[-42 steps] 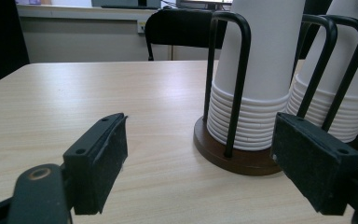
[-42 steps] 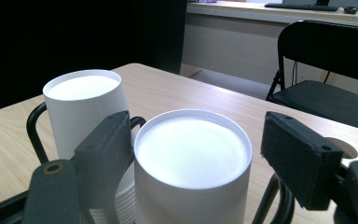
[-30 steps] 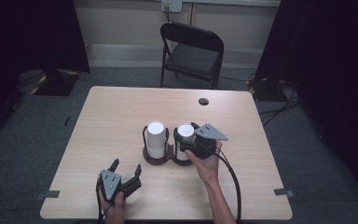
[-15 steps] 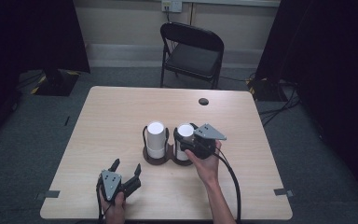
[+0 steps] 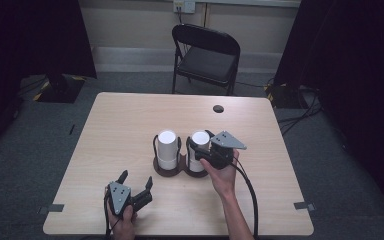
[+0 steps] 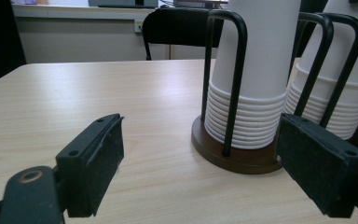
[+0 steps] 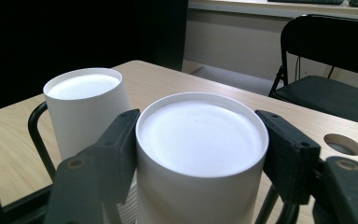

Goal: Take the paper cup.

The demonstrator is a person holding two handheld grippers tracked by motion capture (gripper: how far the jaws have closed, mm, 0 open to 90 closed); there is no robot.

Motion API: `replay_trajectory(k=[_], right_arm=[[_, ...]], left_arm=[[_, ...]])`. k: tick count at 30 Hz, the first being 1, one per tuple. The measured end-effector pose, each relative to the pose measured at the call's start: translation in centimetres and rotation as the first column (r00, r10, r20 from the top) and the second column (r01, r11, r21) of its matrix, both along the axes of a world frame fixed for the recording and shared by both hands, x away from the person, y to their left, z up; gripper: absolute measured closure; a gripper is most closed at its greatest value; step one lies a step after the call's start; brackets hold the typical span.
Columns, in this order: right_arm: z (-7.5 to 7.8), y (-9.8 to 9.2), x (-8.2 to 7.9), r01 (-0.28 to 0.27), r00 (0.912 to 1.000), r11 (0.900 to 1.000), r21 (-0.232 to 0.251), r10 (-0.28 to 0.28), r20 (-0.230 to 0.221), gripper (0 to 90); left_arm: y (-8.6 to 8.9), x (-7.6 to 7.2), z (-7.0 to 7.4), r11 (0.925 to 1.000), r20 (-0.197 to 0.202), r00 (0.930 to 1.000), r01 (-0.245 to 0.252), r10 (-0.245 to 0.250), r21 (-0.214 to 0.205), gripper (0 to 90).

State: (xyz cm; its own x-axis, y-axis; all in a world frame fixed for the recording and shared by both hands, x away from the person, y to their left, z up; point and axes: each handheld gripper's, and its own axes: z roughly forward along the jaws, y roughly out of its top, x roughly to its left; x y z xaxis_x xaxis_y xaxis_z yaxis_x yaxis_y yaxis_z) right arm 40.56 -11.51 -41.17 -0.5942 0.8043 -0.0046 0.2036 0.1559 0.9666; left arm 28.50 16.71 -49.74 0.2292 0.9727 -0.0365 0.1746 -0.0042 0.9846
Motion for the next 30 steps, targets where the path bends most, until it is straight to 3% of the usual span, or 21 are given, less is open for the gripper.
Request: replay_trajectory(k=[6, 8, 10, 14, 19, 24, 30], right_arm=[[0.3, 0.0, -0.2, 0.004, 0.9999, 1.0000, 0.007, -0.004, 0.010, 33.9], [0.5, -0.1, -0.2, -0.002, 0.9999, 1.0000, 0.008, 0.002, 0.012, 34.0], [0.6, -0.1, -0.2, -0.001, 0.9999, 1.0000, 0.005, 0.001, 0.010, 34.0], [1.1, -0.1, -0.3, -0.003, 0.9999, 0.9998, 0.020, 0.003, 0.013, 34.0], [1.8, -0.2, -0.3, -0.007, 0.9999, 0.9993, 0.037, 0.007, 0.014, 34.1], [2.1, -0.5, -0.1, -0.005, 1.0000, 0.9983, 0.057, 0.005, 0.000, 34.2], [2.3, -0.8, -0.1, -0.006, 0.9998, 0.9974, 0.071, 0.007, -0.016, 34.3]], left_arm=[[-0.2, 0.0, 0.0, 0.9998, -0.006, 0.9999, -0.016, 0.016, 0.015, 15.9], [0.2, 0.1, 0.0, 0.9997, -0.010, 0.9998, -0.016, 0.015, -0.019, 16.1], [0.2, 0.1, 0.0, 0.9997, -0.010, 0.9999, -0.005, 0.005, -0.022, 16.2], [0.0, 0.1, 0.0, 0.9998, -0.014, 0.9997, -0.019, 0.019, 0.003, 16.3], [0.1, 0.1, 0.0, 0.9999, -0.011, 0.9999, -0.009, 0.009, -0.013, 15.7], [-0.2, -0.1, 0.0, 0.9996, 0.012, 0.9996, -0.026, 0.026, 0.011, 15.4], [-0.2, -0.1, 0.0, 0.9991, 0.011, 0.9991, -0.042, 0.042, 0.007, 15.6]])
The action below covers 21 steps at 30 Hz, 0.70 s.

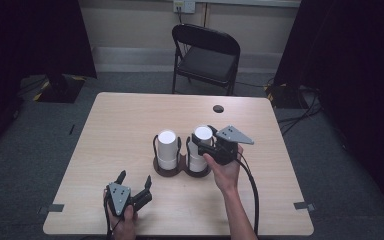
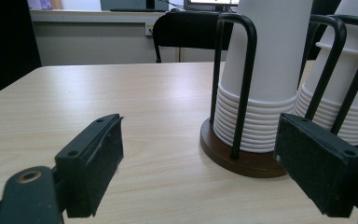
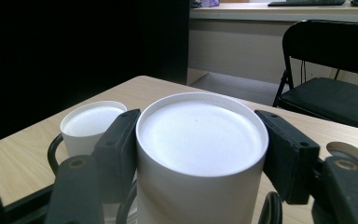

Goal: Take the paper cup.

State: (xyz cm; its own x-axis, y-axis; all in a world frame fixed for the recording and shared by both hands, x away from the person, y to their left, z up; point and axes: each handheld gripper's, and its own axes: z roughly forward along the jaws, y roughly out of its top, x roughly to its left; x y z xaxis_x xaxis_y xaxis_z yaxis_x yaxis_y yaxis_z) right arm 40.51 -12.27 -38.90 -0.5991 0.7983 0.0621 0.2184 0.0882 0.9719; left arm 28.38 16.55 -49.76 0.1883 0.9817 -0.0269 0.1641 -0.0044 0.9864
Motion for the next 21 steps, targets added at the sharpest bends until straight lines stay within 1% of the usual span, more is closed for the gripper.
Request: replay_trajectory(k=[3, 7, 11, 13, 17, 18, 19, 20, 21], right_arm=[[0.3, 0.0, 0.0, 0.000, 1.0000, 1.0000, 0.000, 0.000, 0.007, 34.3], [0.6, 0.0, 0.1, 0.001, 0.9999, 1.0000, 0.004, -0.001, 0.013, 34.3], [1.0, -0.1, 0.1, 0.003, 0.9999, 1.0000, 0.006, -0.003, 0.016, 34.3], [1.2, -0.2, 0.1, 0.001, 0.9998, 0.9999, 0.014, -0.001, 0.018, 34.4], [1.5, -0.2, 0.0, 0.007, 0.9998, 0.9999, 0.011, -0.007, 0.018, 34.4], [1.5, -0.2, 0.0, 0.006, 0.9998, 0.9999, 0.014, -0.007, 0.019, 34.5], [1.7, -0.3, 0.0, 0.007, 0.9997, 0.9999, 0.014, -0.008, 0.021, 34.5], [1.8, -0.3, 0.0, 0.008, 0.9998, 0.9998, 0.018, -0.008, 0.020, 34.5], [1.9, -0.4, 0.0, 0.009, 0.9997, 0.9998, 0.018, -0.009, 0.021, 34.5]], left_arm=[[0.0, 0.0, 0.0, 1.0000, 0.003, 1.0000, 0.001, -0.001, 0.004, 15.7], [0.0, 0.0, 0.0, 1.0000, -0.002, 1.0000, 0.003, -0.003, 0.001, 15.8], [-0.1, 0.2, 0.1, 0.9999, -0.025, 0.9996, -0.010, 0.010, 0.011, 17.9], [-0.2, 0.4, 0.1, 0.9997, -0.039, 0.9991, -0.013, 0.014, 0.023, 18.9], [-0.2, 0.5, 0.1, 0.9995, -0.048, 0.9986, -0.021, 0.022, 0.024, 18.9], [-0.2, 0.6, 0.1, 0.9995, -0.062, 0.9978, -0.023, 0.024, 0.022, 18.9], [-0.1, 0.9, 0.2, 0.9995, -0.093, 0.9953, -0.027, 0.028, 0.015, 18.9], [-0.2, 1.0, 0.2, 0.9996, -0.101, 0.9946, -0.023, 0.025, 0.015, 19.0], [-0.2, 1.0, 0.2, 0.9996, -0.101, 0.9946, -0.023, 0.025, 0.015, 19.0]])
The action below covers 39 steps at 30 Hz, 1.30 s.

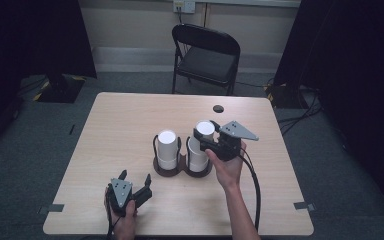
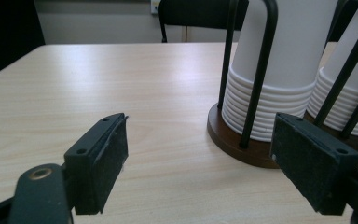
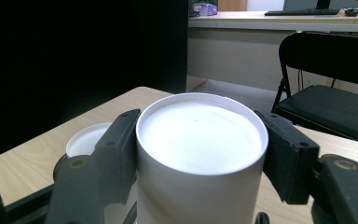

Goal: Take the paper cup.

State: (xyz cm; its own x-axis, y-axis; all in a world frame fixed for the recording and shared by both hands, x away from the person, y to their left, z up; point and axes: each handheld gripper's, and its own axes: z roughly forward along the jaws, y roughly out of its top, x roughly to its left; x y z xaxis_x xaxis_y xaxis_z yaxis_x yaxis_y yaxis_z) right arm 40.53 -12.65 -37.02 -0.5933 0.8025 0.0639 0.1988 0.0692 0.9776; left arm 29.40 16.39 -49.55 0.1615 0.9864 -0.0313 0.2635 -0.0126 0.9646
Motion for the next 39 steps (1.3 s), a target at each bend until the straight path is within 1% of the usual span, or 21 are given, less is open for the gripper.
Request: replay_trajectory(k=[3, 6, 8, 12, 13, 15, 17, 18, 19, 21, 24, 27, 28, 29, 30, 31, 32, 35, 36, 37, 39], right_arm=[[0.1, 0.0, 0.0, 0.000, 1.0000, 1.0000, 0.002, 0.000, -0.002, 34.5], [0.3, -0.1, 0.2, 0.000, 1.0000, 1.0000, 0.004, 0.000, 0.003, 34.5], [0.4, 0.0, 0.2, 0.001, 1.0000, 1.0000, 0.006, -0.001, 0.002, 34.5], [0.9, 0.2, 0.2, -0.003, 0.9999, 1.0000, 0.004, 0.003, 0.011, 34.5], [0.9, 0.2, 0.2, -0.003, 0.9999, 1.0000, 0.004, 0.003, 0.011, 34.5], [1.2, 0.2, 0.2, -0.006, 0.9999, 0.9999, 0.009, 0.006, 0.016, 34.5], [1.2, 0.3, 0.1, -0.007, 0.9998, 0.9999, 0.013, 0.007, 0.016, 34.5], [1.2, 0.3, 0.1, -0.007, 0.9998, 0.9999, 0.013, 0.007, 0.016, 34.5], [1.3, 0.2, 0.1, -0.010, 0.9999, 0.9998, 0.017, 0.009, 0.014, 34.5], [1.3, 0.2, 0.0, -0.010, 0.9998, 0.9998, 0.017, 0.010, 0.018, 34.5], [1.6, -0.1, -0.2, -0.015, 0.9997, 0.9990, 0.041, 0.014, 0.018, 34.5], [1.7, -0.3, -0.3, -0.015, 0.9996, 0.9986, 0.051, 0.013, 0.026, 34.6], [1.9, -0.4, -0.6, -0.012, 0.9996, 0.9980, 0.062, 0.011, 0.025, 34.6], [2.0, -0.5, -0.8, -0.013, 0.9995, 0.9977, 0.067, 0.011, 0.030, 34.6], [2.0, -0.5, -0.8, -0.013, 0.9995, 0.9977, 0.067, 0.011, 0.030, 34.6], [2.3, -0.9, -1.1, -0.021, 0.9992, 0.9956, 0.091, 0.017, 0.036, 34.6], [2.3, -0.9, -1.1, -0.021, 0.9992, 0.9956, 0.091, 0.017, 0.036, 34.6], [2.7, -1.5, -1.5, -0.023, 0.9989, 0.9923, 0.122, 0.018, 0.042, 34.6], [2.9, -1.9, -1.8, -0.020, 0.9991, 0.9922, 0.123, 0.015, 0.039, 34.6], [2.9, -2.1, -2.0, -0.021, 0.9992, 0.9920, 0.125, 0.017, 0.036, 34.5], [2.9, -2.3, -2.1, -0.019, 0.9992, 0.9921, 0.124, 0.014, 0.038, 34.6]], left_arm=[[-0.2, 0.1, 0.0, 0.9995, -0.008, 0.9998, 0.016, -0.016, 0.027, 19.0], [-0.5, 0.1, 0.0, 0.9987, -0.008, 0.9999, 0.015, -0.014, 0.050, 19.1], [-0.5, 0.0, 0.0, 0.9989, -0.003, 1.0000, 0.007, -0.007, 0.046, 19.1], [-0.3, -0.1, 0.0, 0.9988, 0.006, 0.9994, 0.034, -0.035, 0.034, 19.1], [-0.3, -0.1, 0.0, 0.9992, 0.012, 0.9994, 0.033, -0.033, 0.024, 19.1], [-0.2, -0.2, 0.0, 0.9997, 0.023, 0.9997, 0.013, -0.013, 0.020, 19.5], [-0.2, -0.3, 0.0, 0.9998, 0.033, 0.9994, 0.007, -0.008, 0.020, 20.0], [-0.2, -0.3, 0.0, 0.9998, 0.033, 0.9994, 0.007, -0.008, 0.020, 20.2], [-0.2, -0.3, -0.1, 0.9997, 0.037, 0.9992, 0.018, -0.018, 0.018, 20.2], [-0.2, -0.3, -0.1, 0.9997, 0.036, 0.9992, 0.017, -0.017, 0.018, 20.3], [-0.1, -0.4, 0.0, 0.9994, 0.037, 0.9989, 0.028, -0.029, 0.019, 19.0], [-0.2, -0.4, 0.0, 0.9992, 0.038, 0.9987, 0.033, -0.034, 0.024, 19.2], [-0.2, -0.4, -0.1, 0.9984, 0.043, 0.9978, 0.049, -0.050, 0.028, 19.2], [-0.2, -0.5, -0.1, 0.9978, 0.050, 0.9968, 0.062, -0.063, 0.022, 19.2], [-0.2, -0.5, -0.1, 0.9978, 0.050, 0.9968, 0.062, -0.063, 0.022, 19.0], [-0.1, -0.4, -0.1, 0.9971, 0.047, 0.9960, 0.075, -0.076, 0.014, 18.9], [-0.1, -0.4, -0.1, 0.9971, 0.047, 0.9960, 0.075, -0.076, 0.014, 18.9], [-0.1, -0.5, 0.0, 0.9973, 0.038, 0.9967, 0.072, -0.072, 0.014, 19.1], [-0.1, -0.6, 0.0, 0.9976, 0.031, 0.9972, 0.067, -0.068, 0.018, 21.5], [-0.1, -0.7, 0.0, 0.9972, 0.021, 0.9971, 0.073, -0.074, 0.018, 21.6], [-0.1, -0.9, 0.0, 0.9976, 0.031, 0.9974, 0.064, -0.065, 0.024, 21.6]])
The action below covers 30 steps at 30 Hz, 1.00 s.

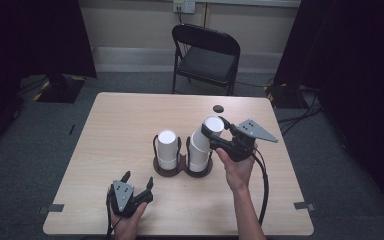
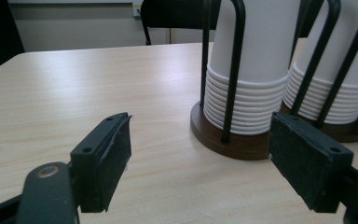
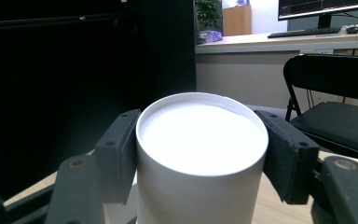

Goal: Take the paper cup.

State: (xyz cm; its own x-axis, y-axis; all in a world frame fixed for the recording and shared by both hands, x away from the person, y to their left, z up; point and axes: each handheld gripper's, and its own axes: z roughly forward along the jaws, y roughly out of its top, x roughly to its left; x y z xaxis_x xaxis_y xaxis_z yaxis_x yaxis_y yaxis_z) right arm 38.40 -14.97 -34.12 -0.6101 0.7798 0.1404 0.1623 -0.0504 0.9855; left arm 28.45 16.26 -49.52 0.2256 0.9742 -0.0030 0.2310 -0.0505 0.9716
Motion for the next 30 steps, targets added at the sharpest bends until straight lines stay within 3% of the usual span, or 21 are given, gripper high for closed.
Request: replay_trajectory(k=[8, 16, 21, 25, 30], right_arm=[[-0.3, -1.7, -1.6, 0.006, 0.9999, 0.9973, 0.073, -0.005, -0.016, 34.6], [-1.8, -2.5, -3.6, 0.014, 0.9986, 0.9889, 0.148, -0.007, -0.052, 34.6], [-3.5, -3.3, -5.1, 0.016, 0.9955, 0.9770, 0.213, 0.004, -0.095, 34.6], [-4.0, -3.4, -5.4, 0.006, 0.9937, 0.9746, 0.224, 0.020, -0.111, 34.6], [-4.5, -3.2, -6.0, -0.014, 0.9898, 0.9662, 0.257, 0.050, -0.134, 34.7]], left_arm=[[-0.4, -0.2, 0.9, 0.9973, 0.019, 0.9984, 0.055, -0.054, -0.049, 18.3], [-2.0, -0.5, 2.0, 0.9915, 0.052, 0.9916, 0.121, -0.118, -0.047, 15.9], [-3.0, -0.9, 2.2, 0.9826, 0.058, 0.9844, 0.170, -0.166, -0.075, 16.5], [-3.4, -0.9, 2.5, 0.9801, 0.066, 0.9812, 0.186, -0.181, -0.070, 17.4], [-4.1, -0.7, 3.1, 0.9691, 0.088, 0.9712, 0.229, -0.221, -0.091, 19.4]])
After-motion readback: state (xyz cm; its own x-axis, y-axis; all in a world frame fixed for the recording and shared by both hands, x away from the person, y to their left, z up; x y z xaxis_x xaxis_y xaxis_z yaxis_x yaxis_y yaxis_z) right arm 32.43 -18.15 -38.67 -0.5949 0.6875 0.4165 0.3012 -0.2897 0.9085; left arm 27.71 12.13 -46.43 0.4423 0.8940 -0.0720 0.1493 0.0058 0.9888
